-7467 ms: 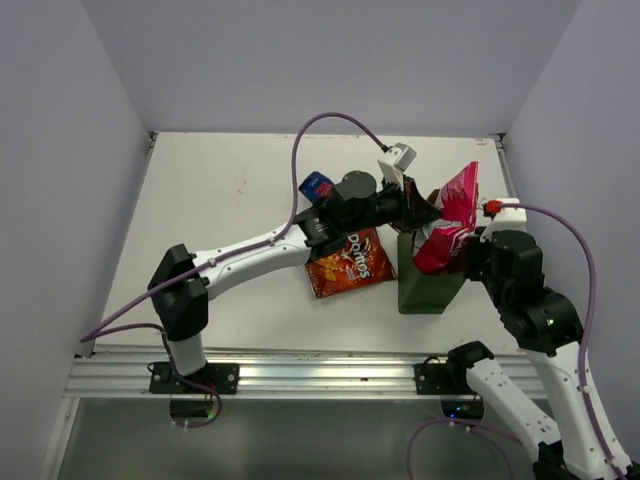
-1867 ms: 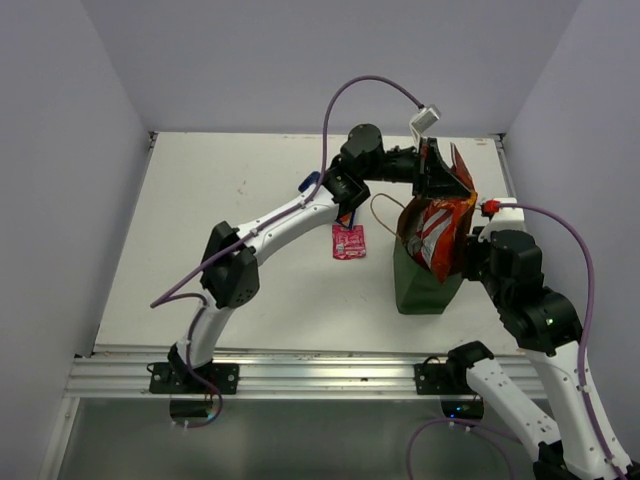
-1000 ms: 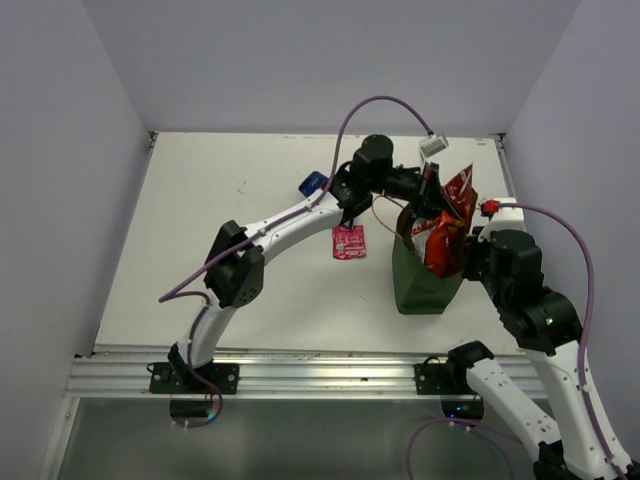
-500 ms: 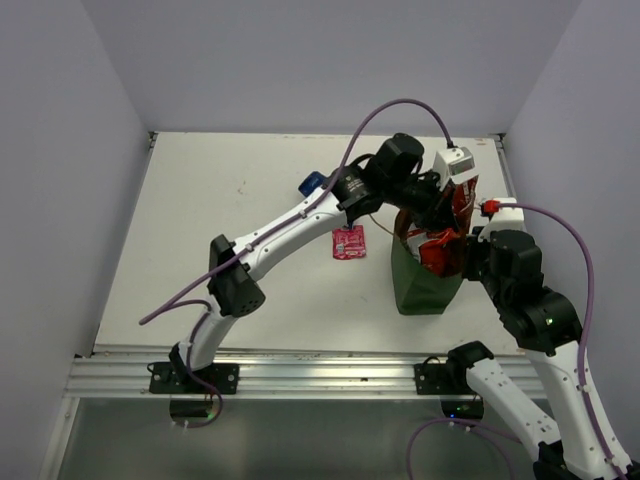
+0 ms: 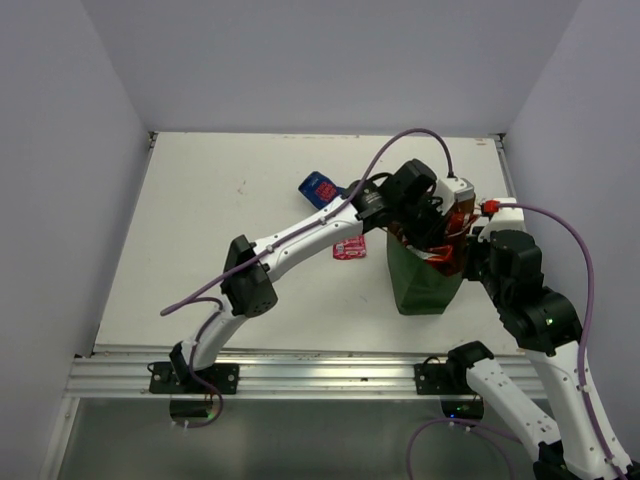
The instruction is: Place the snacks into the paper bag
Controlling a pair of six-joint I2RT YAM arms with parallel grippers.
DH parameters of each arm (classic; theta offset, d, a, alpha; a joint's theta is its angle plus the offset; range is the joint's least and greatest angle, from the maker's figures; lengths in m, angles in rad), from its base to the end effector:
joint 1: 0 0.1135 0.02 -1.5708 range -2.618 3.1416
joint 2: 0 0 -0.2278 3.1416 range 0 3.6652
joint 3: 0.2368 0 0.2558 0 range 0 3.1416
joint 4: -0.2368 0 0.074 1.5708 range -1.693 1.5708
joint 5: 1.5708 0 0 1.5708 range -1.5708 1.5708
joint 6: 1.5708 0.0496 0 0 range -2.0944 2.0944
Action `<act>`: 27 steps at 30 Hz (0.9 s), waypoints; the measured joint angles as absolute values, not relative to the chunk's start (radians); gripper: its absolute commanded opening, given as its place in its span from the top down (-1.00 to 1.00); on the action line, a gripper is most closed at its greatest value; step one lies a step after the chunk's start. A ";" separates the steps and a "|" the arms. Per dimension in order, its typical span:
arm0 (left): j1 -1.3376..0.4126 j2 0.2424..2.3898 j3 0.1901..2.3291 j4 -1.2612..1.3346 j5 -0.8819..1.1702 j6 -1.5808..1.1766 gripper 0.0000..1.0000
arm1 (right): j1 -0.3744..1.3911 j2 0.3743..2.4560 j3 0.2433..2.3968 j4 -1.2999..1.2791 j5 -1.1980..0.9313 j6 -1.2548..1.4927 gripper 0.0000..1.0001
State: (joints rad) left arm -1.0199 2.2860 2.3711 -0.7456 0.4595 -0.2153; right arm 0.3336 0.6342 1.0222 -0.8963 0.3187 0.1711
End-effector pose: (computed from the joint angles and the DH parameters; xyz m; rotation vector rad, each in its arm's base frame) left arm 0.2459 -0.4423 0.2937 1.1952 2.1057 -1.1404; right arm 0.1466 0.0344 0.3392 0.0265 2.0511 -0.0182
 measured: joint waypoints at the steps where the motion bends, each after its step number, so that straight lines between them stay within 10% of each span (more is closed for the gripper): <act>1: -1.021 2.289 2.370 -0.752 0.456 -0.215 1.00 | 0.334 0.634 1.022 -0.896 0.319 0.171 1.00; 11: -1.032 2.289 2.360 -0.760 0.432 -0.212 1.00 | 0.334 0.633 1.022 -0.896 0.319 0.171 1.00; 21: -1.068 1.916 1.918 -0.287 0.224 -0.188 -0.58 | 0.334 0.633 1.022 -0.897 0.319 0.171 1.00; 27: -1.067 1.675 1.845 0.037 0.114 -0.191 -0.90 | 0.334 0.633 1.022 -0.897 0.319 0.171 1.00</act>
